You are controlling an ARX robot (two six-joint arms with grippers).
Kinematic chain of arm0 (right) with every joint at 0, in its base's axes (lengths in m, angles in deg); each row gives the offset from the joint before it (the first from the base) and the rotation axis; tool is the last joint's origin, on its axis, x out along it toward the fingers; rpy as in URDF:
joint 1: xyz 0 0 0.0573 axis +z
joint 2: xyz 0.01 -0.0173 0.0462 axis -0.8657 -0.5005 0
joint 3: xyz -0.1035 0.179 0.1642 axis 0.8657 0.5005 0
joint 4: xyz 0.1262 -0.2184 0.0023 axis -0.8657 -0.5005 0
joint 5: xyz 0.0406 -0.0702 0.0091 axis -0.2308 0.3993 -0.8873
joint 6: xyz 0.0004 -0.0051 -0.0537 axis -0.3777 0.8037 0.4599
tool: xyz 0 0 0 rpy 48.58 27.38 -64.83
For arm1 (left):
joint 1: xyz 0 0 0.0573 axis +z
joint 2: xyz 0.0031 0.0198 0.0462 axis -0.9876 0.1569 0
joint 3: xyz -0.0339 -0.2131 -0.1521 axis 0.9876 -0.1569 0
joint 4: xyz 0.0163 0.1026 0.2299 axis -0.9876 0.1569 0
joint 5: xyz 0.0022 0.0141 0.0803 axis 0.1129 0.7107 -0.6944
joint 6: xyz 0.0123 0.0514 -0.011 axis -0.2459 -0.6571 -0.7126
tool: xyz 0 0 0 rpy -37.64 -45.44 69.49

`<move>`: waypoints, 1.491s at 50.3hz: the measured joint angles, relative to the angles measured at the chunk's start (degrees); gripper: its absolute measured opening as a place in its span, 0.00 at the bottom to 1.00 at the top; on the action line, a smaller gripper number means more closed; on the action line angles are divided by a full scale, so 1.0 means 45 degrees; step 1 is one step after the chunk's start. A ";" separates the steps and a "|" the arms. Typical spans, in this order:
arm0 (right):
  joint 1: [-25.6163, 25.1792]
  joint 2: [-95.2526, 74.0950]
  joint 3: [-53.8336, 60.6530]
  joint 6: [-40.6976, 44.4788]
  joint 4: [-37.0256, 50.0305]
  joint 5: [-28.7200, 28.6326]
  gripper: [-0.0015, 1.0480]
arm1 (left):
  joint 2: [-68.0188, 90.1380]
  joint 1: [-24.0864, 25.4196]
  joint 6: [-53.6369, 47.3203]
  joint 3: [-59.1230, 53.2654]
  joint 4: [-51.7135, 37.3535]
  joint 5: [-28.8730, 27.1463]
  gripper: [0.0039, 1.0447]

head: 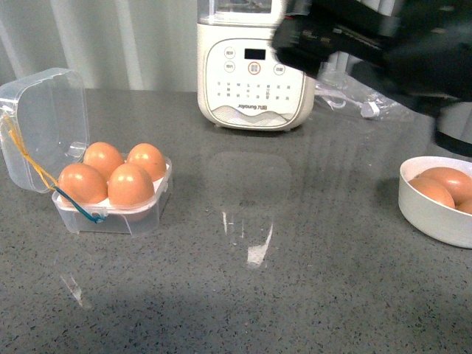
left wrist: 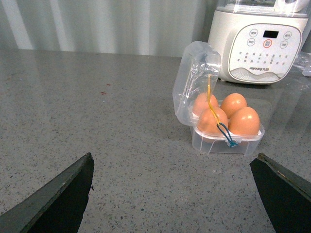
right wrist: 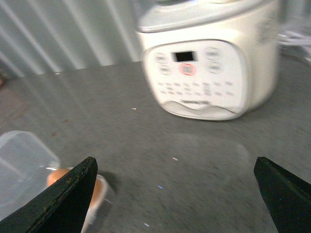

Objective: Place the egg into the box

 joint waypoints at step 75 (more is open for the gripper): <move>-0.5416 1.1638 1.0195 0.4022 0.0209 0.0947 0.03 | 0.0000 0.0000 0.0000 0.0000 0.0000 0.0000 0.94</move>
